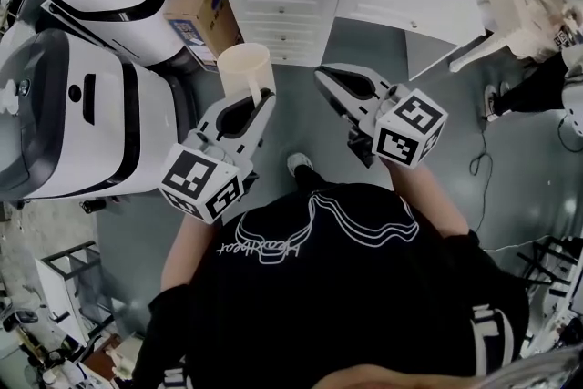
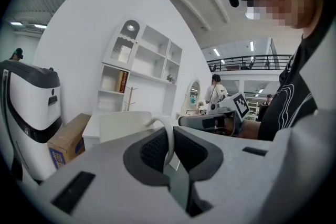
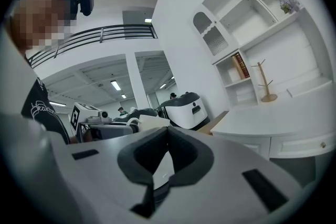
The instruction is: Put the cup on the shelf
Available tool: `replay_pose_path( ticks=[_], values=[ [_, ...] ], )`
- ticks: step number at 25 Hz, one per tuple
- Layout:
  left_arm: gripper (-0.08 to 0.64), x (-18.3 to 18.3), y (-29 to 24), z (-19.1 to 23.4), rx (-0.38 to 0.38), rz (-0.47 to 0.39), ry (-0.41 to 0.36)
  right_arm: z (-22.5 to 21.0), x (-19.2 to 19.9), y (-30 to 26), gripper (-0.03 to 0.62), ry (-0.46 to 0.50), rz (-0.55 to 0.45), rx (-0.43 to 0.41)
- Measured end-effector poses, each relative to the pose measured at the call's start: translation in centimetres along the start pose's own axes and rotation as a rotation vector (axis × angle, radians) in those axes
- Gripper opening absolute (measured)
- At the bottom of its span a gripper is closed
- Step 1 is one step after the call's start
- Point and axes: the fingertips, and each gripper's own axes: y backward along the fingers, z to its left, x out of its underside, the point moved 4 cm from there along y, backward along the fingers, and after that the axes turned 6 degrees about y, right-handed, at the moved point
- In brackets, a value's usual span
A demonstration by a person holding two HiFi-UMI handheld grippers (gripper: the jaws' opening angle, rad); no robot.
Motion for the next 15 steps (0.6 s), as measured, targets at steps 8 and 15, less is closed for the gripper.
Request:
replay_pose_path(
  ticks=[8,15],
  values=[
    [0.025,-4.2,-9.1,7.0,0.027,0.007,-0.027,-10.2,-3.0,-5.3,0.005,0.037,0.007,0.026],
    [0.025,-5.6,-12.7,9.7,0.038,0.017,-0.036,-14.1,-3.5,-7.1,0.005,0.080,0.033,0.028]
  ],
)
